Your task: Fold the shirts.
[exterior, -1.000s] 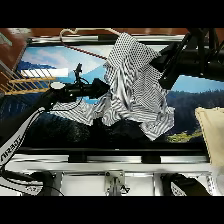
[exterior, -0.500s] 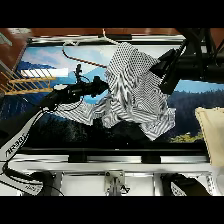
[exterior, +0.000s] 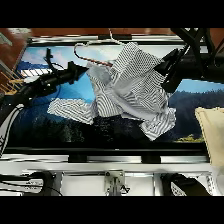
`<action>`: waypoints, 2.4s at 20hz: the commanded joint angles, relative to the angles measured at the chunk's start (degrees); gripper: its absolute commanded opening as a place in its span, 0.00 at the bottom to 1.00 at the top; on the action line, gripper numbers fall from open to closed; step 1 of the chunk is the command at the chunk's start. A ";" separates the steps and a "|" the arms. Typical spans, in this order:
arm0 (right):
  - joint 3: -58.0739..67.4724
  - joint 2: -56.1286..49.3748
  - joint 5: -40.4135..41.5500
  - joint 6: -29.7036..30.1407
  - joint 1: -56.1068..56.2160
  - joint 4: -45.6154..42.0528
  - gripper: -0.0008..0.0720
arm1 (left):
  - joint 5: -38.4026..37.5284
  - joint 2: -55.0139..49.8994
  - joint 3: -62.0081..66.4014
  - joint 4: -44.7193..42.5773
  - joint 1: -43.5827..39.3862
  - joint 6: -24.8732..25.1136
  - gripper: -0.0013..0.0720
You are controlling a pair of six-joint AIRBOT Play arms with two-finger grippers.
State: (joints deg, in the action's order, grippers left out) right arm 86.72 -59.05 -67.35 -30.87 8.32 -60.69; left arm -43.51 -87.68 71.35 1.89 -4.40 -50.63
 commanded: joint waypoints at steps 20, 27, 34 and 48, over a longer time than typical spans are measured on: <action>0.00 0.81 0.20 0.63 -0.04 -3.67 0.13 | -8.02 3.10 7.58 -5.27 12.13 -2.54 0.09; 0.00 0.81 0.70 1.03 0.00 0.31 0.13 | -3.91 2.93 7.80 -20.09 12.11 -11.67 0.09; 0.00 0.81 -3.80 1.16 0.00 -7.04 0.13 | -4.13 2.93 15.96 -18.78 12.13 -11.69 0.09; 0.00 0.26 4.66 -11.91 0.02 -11.13 0.13 | -22.47 16.11 19.30 -22.53 6.45 -9.16 0.08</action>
State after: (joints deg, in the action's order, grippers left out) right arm 86.74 -58.43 -66.41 -38.68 8.25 -74.02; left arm -58.89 -74.72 90.56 -19.42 5.32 -60.23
